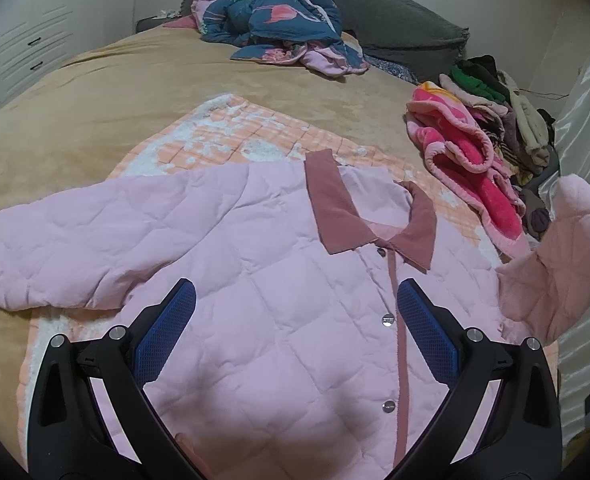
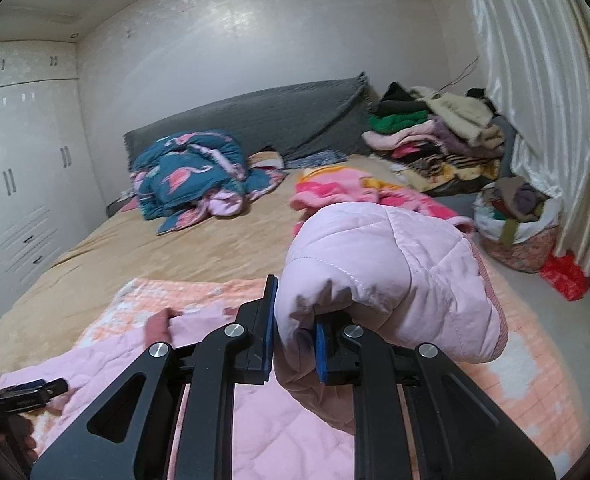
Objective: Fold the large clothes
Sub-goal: 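Carry the held sleeve across the jacket body with the right tool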
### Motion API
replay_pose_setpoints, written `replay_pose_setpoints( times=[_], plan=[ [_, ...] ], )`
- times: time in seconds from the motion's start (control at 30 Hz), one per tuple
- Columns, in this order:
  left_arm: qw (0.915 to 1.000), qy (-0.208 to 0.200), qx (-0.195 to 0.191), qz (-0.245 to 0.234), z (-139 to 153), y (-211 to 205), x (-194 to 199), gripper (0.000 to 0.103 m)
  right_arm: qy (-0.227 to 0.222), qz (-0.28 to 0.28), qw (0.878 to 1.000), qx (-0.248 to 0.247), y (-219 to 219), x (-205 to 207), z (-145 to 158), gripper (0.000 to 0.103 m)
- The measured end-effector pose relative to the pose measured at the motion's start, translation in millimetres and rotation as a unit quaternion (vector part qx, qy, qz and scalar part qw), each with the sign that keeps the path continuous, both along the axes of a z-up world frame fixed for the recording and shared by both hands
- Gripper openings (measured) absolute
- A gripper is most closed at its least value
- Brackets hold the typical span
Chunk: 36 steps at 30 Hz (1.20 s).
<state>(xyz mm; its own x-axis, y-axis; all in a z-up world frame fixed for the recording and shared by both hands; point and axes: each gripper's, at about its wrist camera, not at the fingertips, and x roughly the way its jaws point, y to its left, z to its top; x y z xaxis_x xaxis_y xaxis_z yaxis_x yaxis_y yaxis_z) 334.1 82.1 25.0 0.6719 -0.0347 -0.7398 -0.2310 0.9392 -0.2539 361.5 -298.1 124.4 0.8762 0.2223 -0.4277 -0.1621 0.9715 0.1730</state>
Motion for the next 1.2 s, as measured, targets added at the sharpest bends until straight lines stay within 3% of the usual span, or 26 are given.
replay_pose_setpoints(
  times=[0.47, 0.87, 1.03, 1.1, 1.2],
  plan=[
    [0.9997, -0.009, -0.019, 0.007, -2, 19, -2, 0.095, 0.02, 0.099, 0.995, -0.002, 97, 4, -33, 0.015],
    [0.999, 0.012, -0.028, 0.032, -27, 41, 9, 0.095, 0.086, 0.133, 0.987, 0.019, 149, 6, -105, 0.016],
    [0.9986, 0.024, -0.032, 0.034, -42, 43, 13, 0.095, 0.136, 0.14, 0.979, 0.06, 158, 0, -139, 0.02],
    [0.9981, 0.032, -0.044, 0.028, -48, 42, 15, 0.095, 0.144, 0.142, 0.977, 0.069, 159, -4, -146, 0.025],
    [0.9969, 0.04, -0.065, 0.018, -56, 41, 16, 0.095, 0.166, 0.14, 0.971, 0.097, 153, -11, -153, 0.054]
  ],
)
